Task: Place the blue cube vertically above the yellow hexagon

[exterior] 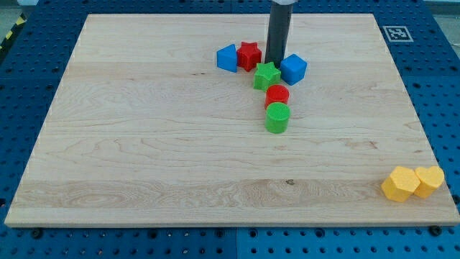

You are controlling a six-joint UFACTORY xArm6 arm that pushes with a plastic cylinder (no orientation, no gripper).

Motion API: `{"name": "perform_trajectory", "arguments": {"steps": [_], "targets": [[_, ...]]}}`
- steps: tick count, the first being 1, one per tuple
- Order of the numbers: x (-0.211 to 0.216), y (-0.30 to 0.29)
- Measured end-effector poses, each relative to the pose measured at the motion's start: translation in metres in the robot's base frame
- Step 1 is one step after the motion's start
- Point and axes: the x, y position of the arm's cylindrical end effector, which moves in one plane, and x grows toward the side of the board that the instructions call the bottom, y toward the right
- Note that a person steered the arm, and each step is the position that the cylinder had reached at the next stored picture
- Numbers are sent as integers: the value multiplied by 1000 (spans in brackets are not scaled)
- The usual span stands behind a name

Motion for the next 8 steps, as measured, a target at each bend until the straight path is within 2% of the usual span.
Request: {"name": "perform_trajectory", "arguments": {"steps": [2, 4, 6, 8], "targets": [[33, 75], [9, 64], [49, 112], [52, 131]]}}
